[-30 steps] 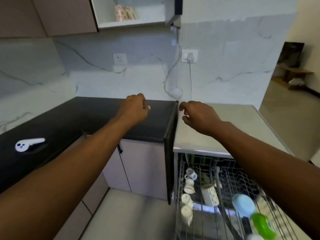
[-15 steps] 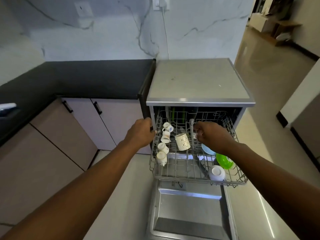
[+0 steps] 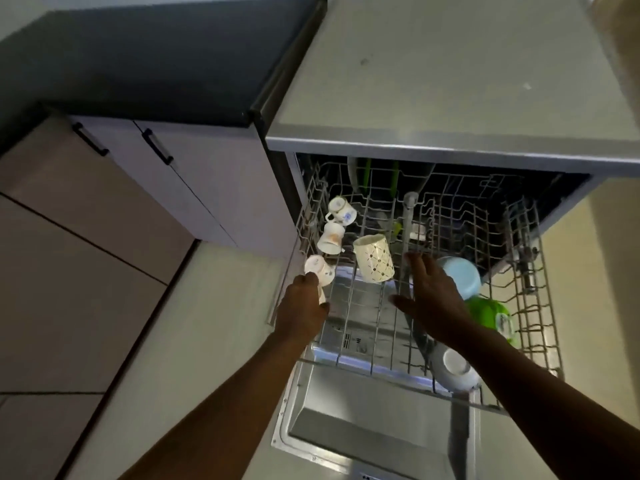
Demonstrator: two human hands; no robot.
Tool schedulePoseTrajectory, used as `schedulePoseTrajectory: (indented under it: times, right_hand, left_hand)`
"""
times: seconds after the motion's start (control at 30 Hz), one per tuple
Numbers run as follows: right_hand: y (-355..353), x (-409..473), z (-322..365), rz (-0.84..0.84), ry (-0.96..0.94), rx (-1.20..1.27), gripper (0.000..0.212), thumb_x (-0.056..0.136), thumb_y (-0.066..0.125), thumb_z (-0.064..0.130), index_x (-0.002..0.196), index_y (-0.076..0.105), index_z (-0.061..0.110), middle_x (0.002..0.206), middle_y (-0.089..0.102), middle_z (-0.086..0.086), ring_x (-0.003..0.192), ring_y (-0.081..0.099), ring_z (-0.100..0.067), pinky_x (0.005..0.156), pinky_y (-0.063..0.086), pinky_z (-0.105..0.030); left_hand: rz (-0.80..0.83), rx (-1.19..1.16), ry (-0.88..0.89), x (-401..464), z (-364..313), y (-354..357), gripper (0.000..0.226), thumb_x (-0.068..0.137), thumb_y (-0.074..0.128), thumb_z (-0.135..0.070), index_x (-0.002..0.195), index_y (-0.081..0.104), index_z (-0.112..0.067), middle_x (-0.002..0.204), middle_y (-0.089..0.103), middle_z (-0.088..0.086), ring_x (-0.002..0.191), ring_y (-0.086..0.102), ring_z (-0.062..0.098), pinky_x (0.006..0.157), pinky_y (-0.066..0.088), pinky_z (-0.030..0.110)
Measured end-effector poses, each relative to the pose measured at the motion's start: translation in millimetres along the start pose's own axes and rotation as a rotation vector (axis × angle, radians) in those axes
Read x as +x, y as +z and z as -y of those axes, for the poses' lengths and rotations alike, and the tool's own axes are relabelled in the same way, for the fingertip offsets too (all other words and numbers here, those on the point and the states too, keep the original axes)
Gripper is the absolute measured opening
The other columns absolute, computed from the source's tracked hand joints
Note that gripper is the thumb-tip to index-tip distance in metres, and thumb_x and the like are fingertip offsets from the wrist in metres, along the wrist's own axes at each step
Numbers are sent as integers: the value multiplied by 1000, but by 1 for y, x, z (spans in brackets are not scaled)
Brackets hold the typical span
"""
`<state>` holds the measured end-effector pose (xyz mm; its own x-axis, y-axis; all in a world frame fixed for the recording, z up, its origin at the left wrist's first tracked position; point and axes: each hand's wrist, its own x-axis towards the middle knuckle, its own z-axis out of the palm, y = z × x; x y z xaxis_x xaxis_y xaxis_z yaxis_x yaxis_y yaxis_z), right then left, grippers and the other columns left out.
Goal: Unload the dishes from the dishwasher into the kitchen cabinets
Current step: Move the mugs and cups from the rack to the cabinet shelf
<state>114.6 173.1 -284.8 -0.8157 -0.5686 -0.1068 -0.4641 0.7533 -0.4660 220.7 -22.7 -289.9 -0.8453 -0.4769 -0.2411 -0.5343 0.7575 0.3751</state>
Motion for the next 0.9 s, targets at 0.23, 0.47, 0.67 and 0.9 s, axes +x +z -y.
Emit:
schedulePoseTrajectory:
  times: [0.23,0.47,0.67,0.9]
  right_hand:
    - [59,79,-26,41,21,-39,113,67,78,53,150,13,12,149,24,-17,135,27,-37,108,30,-51]
    - [98,138,-18,102,156,38,122,67,77,55,151,0,13,154,18,-20,138,25,-40,108,26,-53]
    - [107,133,-22,-78,148,158,105,59,85,32,143,23,19,139,41,-15,124,43,-40,97,39,-58]
    - [72,98,-23,-251,-32,417,96,62,86,18,141,31,13,132,46,-9,113,50,-23,85,44,-27]
  left_hand:
    - [-56,-73,-77,23,32,38,49,78,74,-19,121,53,-12,121,56,9,112,54,27,89,50,39]
    - [-116,-95,-43,34,54,32,44,79,75,-18,117,53,-12,118,56,7,107,58,23,82,51,28]
    - [-31,136,75,41,49,55,64,81,73,-26,136,40,-15,135,51,5,122,53,21,99,47,31]
    - [-51,547,99,57,47,75,71,61,87,-37,120,58,-11,113,63,8,101,58,20,83,51,29]
